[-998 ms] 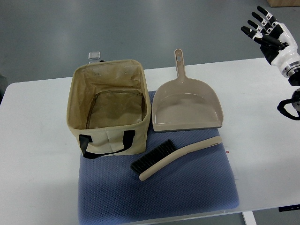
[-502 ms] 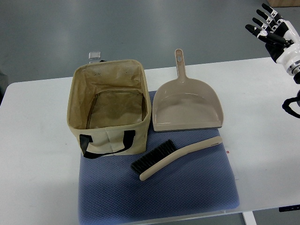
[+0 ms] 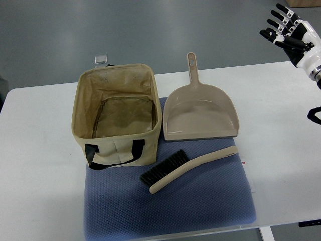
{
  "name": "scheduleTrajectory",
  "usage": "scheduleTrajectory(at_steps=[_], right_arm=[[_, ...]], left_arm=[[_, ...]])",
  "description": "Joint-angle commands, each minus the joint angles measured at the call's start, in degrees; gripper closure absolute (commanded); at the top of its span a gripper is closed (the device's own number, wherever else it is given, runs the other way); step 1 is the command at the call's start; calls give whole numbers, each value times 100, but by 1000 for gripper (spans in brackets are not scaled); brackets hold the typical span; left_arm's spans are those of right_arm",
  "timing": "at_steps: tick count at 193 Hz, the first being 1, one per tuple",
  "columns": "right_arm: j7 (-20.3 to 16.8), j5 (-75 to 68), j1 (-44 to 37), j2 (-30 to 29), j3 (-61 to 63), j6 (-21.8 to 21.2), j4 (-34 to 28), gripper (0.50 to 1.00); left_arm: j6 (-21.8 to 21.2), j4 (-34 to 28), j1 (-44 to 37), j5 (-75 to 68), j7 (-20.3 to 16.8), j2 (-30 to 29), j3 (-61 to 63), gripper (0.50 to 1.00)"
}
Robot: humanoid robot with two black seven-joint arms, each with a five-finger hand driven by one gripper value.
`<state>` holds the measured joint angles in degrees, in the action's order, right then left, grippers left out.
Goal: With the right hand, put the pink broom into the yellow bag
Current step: 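Reach the right hand down to the beige brush handle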
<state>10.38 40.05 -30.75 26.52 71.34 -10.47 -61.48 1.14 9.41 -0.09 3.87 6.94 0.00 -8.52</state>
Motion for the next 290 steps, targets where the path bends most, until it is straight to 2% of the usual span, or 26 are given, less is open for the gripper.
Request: scheduleTrajectory(at_steps=[1, 38, 59, 103, 149, 176, 214, 260, 290], right_arm=[[297, 169, -142, 432, -621, -131, -127, 572], [965, 1135, -484, 1250, -1965, -148, -540, 572], [1176, 1882, -616, 1575, -2537, -140, -918, 572], [1203, 3227, -669, 1927, -3249, -148, -1638, 572], [1177, 4072, -959, 2234, -4023, -210, -2122, 572], [1115, 4476, -1196, 2322, -4480, -333, -2421, 574], [684, 4713, -1680, 2296, -5086, -386, -2579, 587], [245, 4713, -2067, 1927, -5429, -579, -2588, 642], [-265, 4713, -2058, 1593, -5446, -737, -2641, 687]], left_arm=[[0, 0, 0, 0, 0, 0, 0, 500], [0, 0, 0, 0, 0, 0, 0, 500], [0, 0, 0, 0, 0, 0, 0, 500], [0, 0, 0, 0, 0, 0, 0, 500], [0, 0, 0, 0, 0, 0, 0, 500], [0, 0, 0, 0, 0, 0, 0, 500], [0, 0, 0, 0, 0, 0, 0, 500], [0, 0, 0, 0, 0, 0, 0, 500], [0, 0, 0, 0, 0, 0, 0, 500]])
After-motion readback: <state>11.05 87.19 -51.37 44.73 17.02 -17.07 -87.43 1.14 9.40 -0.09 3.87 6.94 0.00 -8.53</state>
